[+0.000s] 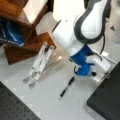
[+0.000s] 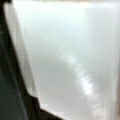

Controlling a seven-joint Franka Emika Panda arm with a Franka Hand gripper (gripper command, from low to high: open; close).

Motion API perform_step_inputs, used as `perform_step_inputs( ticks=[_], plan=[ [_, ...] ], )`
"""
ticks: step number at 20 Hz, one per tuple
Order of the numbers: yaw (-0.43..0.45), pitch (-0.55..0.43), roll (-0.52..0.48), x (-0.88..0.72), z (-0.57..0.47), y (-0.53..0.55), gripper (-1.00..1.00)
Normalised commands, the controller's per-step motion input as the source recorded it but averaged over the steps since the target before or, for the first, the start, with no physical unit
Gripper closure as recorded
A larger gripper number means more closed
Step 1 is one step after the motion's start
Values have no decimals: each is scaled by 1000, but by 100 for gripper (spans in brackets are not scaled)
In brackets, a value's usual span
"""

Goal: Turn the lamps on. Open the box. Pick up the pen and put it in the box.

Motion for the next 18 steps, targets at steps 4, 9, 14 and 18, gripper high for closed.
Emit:
perform_step_inputs(
  ticks=[4,9,14,18],
  plan=[
    [-221,-139,54,-366,12,155,-100],
    [-212,-145,29,-231,-36,76,-100],
    [-194,-146,23,-114,-78,21,-100],
    [-178,-139,39,-54,-81,15,-100]
  ],
)
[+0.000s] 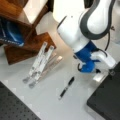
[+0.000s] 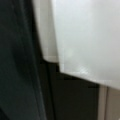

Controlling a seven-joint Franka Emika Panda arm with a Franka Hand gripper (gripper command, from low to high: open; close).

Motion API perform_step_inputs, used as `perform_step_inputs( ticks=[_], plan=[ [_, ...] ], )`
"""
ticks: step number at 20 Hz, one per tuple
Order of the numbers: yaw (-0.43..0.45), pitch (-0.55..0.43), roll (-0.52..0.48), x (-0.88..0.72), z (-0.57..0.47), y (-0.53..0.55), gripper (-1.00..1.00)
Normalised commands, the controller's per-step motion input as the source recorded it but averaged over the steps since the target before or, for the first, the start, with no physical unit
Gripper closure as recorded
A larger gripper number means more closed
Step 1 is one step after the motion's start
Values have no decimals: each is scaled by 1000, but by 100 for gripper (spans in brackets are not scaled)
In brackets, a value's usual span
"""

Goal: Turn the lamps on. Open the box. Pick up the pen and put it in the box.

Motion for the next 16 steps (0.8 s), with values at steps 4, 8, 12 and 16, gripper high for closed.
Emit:
perform_step_inputs(
  ticks=[4,8,12,16],
  plan=[
    [-169,-131,52,1,-71,33,-100],
    [-161,-127,68,54,-61,62,-100],
    [-133,-127,75,86,-52,63,-100],
    [-89,-117,69,114,-51,26,-100]
  ],
)
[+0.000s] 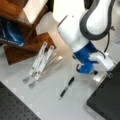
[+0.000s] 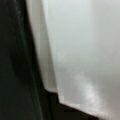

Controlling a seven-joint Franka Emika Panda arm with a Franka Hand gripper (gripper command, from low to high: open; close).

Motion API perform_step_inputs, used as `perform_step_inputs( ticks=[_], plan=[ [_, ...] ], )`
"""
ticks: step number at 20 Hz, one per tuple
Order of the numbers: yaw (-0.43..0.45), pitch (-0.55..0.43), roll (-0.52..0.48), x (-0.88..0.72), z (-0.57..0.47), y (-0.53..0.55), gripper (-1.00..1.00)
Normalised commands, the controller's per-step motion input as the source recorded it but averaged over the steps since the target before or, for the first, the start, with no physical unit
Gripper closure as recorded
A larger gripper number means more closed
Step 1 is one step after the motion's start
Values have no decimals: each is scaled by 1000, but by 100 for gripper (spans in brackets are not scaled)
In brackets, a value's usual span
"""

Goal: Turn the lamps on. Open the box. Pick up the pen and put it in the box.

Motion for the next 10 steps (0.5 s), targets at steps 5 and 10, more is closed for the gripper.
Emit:
perform_step_inputs(
  ticks=[5,10],
  plan=[
    [-55,-109,68,154,-66,-31,-100],
    [-38,-97,84,187,-94,-26,-100]
  ],
)
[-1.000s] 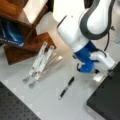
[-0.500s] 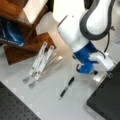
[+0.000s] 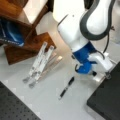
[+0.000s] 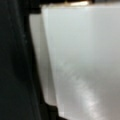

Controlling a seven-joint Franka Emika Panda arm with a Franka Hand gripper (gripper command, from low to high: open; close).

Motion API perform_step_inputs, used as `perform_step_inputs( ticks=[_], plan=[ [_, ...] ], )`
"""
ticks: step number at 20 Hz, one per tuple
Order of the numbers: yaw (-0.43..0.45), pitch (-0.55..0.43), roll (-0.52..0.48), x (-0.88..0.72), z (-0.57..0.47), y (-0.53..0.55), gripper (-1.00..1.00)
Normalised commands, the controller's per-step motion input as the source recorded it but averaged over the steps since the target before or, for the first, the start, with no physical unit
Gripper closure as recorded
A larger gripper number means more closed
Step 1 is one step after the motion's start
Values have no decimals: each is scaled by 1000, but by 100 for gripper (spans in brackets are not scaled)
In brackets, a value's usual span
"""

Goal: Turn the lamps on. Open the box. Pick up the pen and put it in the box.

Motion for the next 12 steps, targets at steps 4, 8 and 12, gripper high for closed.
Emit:
perform_step_inputs(
  ticks=[4,8,12],
  plan=[
    [-29,-91,97,176,-110,-9,100],
    [-37,-93,106,140,-99,7,100],
    [-41,-82,93,94,-62,26,100]
  ],
)
